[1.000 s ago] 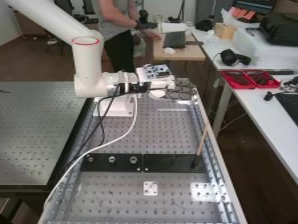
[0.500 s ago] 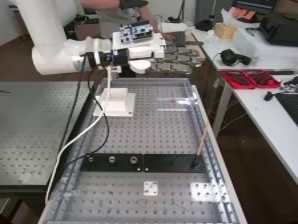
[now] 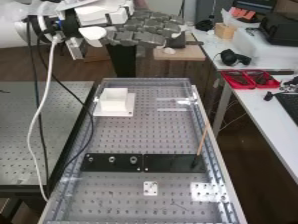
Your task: Grab the pcb board and place it in the clear container
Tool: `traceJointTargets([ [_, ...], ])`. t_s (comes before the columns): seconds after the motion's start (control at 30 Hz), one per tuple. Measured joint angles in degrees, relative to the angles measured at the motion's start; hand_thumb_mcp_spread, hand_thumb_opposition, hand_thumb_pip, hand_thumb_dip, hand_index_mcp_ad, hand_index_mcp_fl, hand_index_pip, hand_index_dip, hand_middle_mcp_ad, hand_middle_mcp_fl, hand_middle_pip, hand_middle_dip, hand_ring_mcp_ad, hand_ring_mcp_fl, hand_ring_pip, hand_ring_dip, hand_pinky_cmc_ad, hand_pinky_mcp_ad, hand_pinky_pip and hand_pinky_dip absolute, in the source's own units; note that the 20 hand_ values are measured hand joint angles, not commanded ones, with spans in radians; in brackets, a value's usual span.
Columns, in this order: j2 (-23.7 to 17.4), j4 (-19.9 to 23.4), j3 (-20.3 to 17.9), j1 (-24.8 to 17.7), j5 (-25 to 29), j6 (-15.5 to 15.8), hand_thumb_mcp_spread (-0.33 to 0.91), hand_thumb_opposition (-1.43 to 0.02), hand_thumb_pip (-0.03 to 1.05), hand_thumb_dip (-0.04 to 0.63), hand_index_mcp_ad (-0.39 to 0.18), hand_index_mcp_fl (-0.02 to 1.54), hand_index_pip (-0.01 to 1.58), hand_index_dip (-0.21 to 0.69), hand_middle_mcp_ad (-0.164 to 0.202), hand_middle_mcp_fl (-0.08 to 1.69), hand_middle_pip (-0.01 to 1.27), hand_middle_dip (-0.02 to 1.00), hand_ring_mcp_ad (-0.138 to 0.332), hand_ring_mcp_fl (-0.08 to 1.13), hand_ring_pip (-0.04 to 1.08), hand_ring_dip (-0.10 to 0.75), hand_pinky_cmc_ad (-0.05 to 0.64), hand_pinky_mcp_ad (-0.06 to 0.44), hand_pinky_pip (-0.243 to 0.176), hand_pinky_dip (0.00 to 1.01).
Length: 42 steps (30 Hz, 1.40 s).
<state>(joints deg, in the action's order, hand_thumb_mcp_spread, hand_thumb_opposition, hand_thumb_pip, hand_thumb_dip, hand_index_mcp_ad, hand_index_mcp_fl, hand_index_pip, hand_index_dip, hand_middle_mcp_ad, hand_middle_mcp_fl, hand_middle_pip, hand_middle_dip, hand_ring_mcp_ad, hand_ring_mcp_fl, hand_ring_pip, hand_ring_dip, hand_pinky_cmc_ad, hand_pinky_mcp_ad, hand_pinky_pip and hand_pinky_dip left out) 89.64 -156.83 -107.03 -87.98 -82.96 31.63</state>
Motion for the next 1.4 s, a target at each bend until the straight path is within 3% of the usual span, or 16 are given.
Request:
traceJointTargets([
  [0.23, -1.53, -4.34, 1.93, 0.55, -1.37, 1.26, 0.52, -0.76, 0.37, 0.23, -0.164, 0.27, 0.51, 0.239, 0.079, 0.02, 0.13, 0.17, 0.148, 0.0, 0.09, 0.086, 0.34, 0.126, -0.061, 0.24],
  [0.8, -2.02, -5.88, 2.16, 0.15, -0.16, 1.35, 0.51, -0.75, 0.37, 0.22, -0.152, 0.32, 0.3, 0.269, 0.082, 0.02, 0.13, 0.17, 0.152, 0.0, 0.09, 0.086, 0.34, 0.134, -0.061, 0.26],
  [1.4, -2.44, -9.71, 2.86, -0.42, 0.08, 2.96, 0.52, -0.74, 0.37, 0.22, -0.14, 0.34, 0.24, 0.29, 0.079, 0.02, 0.13, 0.17, 0.152, 0.0, 0.09, 0.086, 0.34, 0.145, -0.061, 0.26],
])
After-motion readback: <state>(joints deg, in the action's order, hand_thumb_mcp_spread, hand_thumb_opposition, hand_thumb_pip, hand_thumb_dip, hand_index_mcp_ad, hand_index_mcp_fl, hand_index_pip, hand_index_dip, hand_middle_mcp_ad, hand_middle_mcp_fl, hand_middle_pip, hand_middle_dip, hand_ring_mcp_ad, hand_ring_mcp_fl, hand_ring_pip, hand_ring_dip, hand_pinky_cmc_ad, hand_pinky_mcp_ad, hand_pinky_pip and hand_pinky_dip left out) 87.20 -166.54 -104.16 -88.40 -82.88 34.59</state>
